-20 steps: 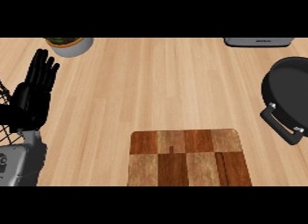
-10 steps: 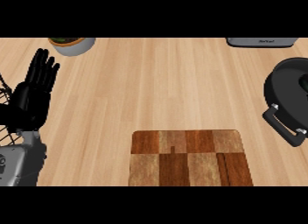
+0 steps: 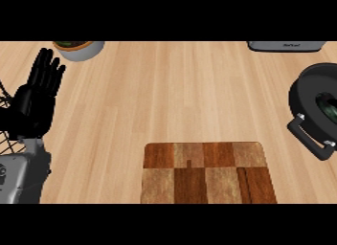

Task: Pick the eggplant from the cutting board and place it in the pot

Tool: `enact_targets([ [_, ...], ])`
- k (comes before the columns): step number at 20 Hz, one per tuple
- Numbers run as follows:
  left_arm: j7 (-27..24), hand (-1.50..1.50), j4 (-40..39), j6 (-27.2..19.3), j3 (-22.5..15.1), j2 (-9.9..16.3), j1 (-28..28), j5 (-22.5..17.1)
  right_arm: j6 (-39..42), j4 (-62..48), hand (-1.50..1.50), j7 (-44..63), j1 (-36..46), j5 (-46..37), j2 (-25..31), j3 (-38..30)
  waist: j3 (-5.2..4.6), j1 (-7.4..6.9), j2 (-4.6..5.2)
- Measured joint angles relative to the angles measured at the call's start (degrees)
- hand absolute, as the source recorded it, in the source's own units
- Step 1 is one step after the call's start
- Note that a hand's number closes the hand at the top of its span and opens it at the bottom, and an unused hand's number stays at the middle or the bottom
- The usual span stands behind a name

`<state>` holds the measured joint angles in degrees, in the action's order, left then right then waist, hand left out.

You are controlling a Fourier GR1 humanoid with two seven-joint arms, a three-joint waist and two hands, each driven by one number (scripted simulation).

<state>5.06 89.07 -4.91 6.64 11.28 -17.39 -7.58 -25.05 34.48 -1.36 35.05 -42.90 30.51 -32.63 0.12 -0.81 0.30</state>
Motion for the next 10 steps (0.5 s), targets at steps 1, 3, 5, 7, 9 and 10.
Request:
enact_targets([
  [1,-0.52,0.00,-0.46,0.00,-0.13,-0.20,-0.05,0.20,-0.54,0.14,-1.50,-1.54,0.23,1.51,-0.23,-0.96,-0.01,0.11,-0.01],
  [3,-1.01,0.00,-1.41,0.12,0.35,0.10,-0.35,0.26,-1.04,0.83,-1.50,-3.48,0.64,4.61,-0.70,-2.88,-0.03,0.35,-0.07],
  [5,-1.33,0.00,-1.32,-0.48,-0.20,-0.64,0.09,0.87,-1.67,1.42,-1.50,-4.69,0.79,7.84,-1.25,-5.16,-0.04,0.49,-0.15],
  [7,-1.80,0.00,-1.37,-0.08,0.11,-0.27,0.43,0.79,-1.53,2.13,-1.50,-5.78,1.00,11.21,-0.88,-7.57,-0.05,0.59,-0.19],
  [9,-1.87,0.00,-1.14,-0.22,0.06,-0.47,0.69,0.91,-1.11,2.99,-1.50,-6.92,0.61,14.41,-0.54,-9.64,-0.07,0.72,-0.26],
  [10,-1.66,0.00,-0.90,-0.67,-0.30,-0.82,0.88,1.32,-0.19,4.17,-1.50,-7.12,-0.22,15.95,-0.20,-10.48,-0.08,0.90,-0.33],
])
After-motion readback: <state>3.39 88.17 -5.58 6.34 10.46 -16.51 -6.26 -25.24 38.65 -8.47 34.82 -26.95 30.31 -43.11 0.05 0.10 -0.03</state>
